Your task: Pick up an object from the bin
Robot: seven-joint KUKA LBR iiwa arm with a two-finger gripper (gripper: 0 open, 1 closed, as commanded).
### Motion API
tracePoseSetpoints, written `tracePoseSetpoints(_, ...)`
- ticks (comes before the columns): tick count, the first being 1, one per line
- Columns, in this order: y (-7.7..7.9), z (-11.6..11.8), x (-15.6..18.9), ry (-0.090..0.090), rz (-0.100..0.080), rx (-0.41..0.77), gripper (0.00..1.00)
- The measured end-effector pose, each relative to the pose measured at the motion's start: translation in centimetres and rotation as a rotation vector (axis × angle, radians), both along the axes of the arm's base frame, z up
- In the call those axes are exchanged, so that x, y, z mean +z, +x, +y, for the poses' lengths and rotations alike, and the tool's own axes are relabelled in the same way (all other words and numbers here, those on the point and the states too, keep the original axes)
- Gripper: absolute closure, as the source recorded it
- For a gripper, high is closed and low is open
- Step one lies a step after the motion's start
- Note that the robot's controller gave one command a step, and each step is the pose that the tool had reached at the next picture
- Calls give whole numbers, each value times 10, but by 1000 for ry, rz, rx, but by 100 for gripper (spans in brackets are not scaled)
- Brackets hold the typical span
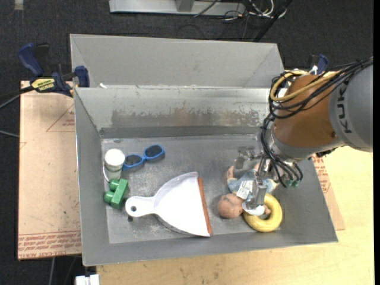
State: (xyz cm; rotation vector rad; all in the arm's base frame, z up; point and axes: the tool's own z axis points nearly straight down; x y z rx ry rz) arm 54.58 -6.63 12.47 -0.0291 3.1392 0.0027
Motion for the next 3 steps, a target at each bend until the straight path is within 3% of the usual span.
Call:
tracePoseSetpoints(1,1,-4,-11,-1,0,12,0)
tracePoseSetpoints(2,2,6,1,1,10,147,0)
tracePoseSetpoints(3,-11,-5,-40,-7,2,-45,100)
